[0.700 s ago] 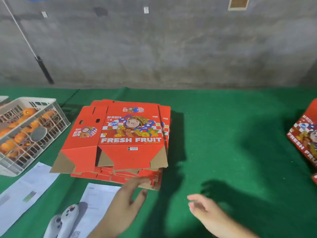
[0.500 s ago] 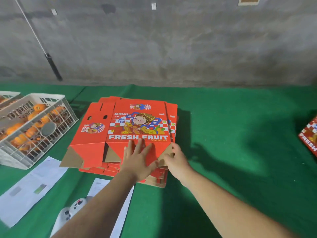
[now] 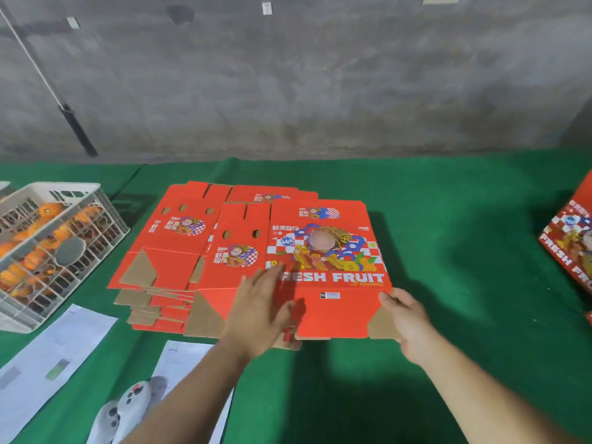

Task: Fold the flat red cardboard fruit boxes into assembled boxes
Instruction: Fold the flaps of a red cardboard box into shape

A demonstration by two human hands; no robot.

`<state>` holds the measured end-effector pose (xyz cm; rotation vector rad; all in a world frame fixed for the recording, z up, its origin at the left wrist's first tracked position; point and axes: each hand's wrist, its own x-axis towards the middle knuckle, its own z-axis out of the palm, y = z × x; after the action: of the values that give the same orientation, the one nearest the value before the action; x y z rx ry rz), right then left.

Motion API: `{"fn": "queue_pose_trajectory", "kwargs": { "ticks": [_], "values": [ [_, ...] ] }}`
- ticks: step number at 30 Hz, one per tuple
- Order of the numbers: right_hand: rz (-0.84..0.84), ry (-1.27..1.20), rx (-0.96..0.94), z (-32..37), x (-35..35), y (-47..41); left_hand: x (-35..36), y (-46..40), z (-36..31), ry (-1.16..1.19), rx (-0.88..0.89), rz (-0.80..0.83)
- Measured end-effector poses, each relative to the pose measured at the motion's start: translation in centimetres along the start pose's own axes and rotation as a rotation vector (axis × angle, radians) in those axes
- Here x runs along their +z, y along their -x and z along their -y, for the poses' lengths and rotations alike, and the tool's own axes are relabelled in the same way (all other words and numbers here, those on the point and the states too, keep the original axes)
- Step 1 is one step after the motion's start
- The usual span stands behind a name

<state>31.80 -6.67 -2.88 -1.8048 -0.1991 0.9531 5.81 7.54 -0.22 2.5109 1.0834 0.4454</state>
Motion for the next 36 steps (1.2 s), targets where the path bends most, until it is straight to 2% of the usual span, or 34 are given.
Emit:
{"fn": "queue_pose_trajectory", "kwargs": {
  "ticks": [2, 3, 5, 7, 10, 13, 15, 17, 20, 22, 24, 27, 31, 33, 36],
  "values": [
    [0.010, -0.092, -0.002, -0.5, -3.7, 0.0, -2.1, -0.7, 1.7, -0.062, -0.209, -0.147],
    [0.019, -0.147, -0.015, -0.7, -5.6, 0.0, -2.9, -1.0, 2.5, -0.049, -0.319, -0.161],
    [0.033, -0.251, -0.044, -0.9, -9.1, 0.2, -4.2, -1.6, 2.8, 0.166, -0.457, -0.047],
    [0.016, -0.293, -0.051, -0.6, -11.7, 0.8, -4.4, -1.9, 1.4, 0.471, -0.475, 0.076],
    [-0.020, -0.149, -0.063, 0.2, -13.9, 1.2, -3.0, -2.5, -2.4, 0.822, -0.428, 0.081],
    [-0.129, 0.185, -0.185, 2.1, -15.6, 2.0, -2.7, -2.9, -5.9, 0.831, -0.364, 0.050],
    [-0.131, 0.259, -0.223, 3.9, -17.0, 3.1, -3.1, -3.5, -7.0, 0.844, -0.367, 0.049],
    [-0.117, 0.287, -0.229, 5.6, -18.5, 4.3, -3.0, -4.3, -8.1, 0.745, -0.400, 0.024],
    [0.033, 0.408, -0.232, 6.9, -19.5, 5.3, -2.1, -4.3, -11.4, 1.044, -0.381, 0.296],
    [0.095, 0.454, -0.227, 7.1, -19.3, 5.5, -0.5, -3.6, -12.9, 1.215, -0.428, 0.357],
    [0.078, 0.396, -0.214, 7.3, -19.5, 5.8, 0.5, -2.7, -13.0, 1.205, -0.434, 0.308],
    [0.136, 0.165, -0.194, 7.6, -20.3, 5.8, 0.9, -1.6, -11.7, 0.954, -0.298, 0.388],
    [0.101, 0.285, -0.299, 7.3, -19.6, 5.6, 1.3, -0.5, -10.8, 0.693, -0.304, 0.395],
    [0.206, 0.247, -0.349, 7.2, -18.3, 6.1, 1.3, 0.0, -10.7, 0.671, -0.314, 0.461],
    [0.378, 0.213, -0.359, 6.1, -17.6, 6.1, 1.8, 0.6, -10.2, 0.656, -0.238, 0.543]
  ]
}}
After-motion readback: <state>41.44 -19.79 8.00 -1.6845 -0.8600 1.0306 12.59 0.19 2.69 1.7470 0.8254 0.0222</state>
